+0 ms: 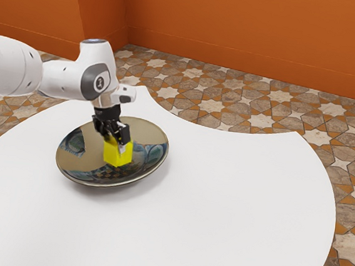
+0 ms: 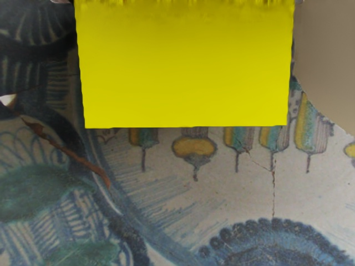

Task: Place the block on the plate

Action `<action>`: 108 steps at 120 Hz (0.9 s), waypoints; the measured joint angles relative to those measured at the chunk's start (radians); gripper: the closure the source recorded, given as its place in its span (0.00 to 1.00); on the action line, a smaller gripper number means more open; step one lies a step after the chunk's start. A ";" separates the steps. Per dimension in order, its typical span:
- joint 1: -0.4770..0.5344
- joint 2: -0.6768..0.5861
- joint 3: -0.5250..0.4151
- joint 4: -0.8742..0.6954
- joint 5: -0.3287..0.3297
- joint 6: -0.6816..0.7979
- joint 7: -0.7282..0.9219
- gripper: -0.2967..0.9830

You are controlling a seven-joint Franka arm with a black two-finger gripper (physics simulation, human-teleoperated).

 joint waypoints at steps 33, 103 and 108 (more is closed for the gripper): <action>-0.003 -0.054 -0.008 -0.001 -0.001 -0.005 0.004 0.28; -0.141 -0.285 -0.106 0.069 0.209 -0.178 0.031 0.23; -0.142 -0.287 -0.112 0.088 0.221 -0.199 0.035 0.23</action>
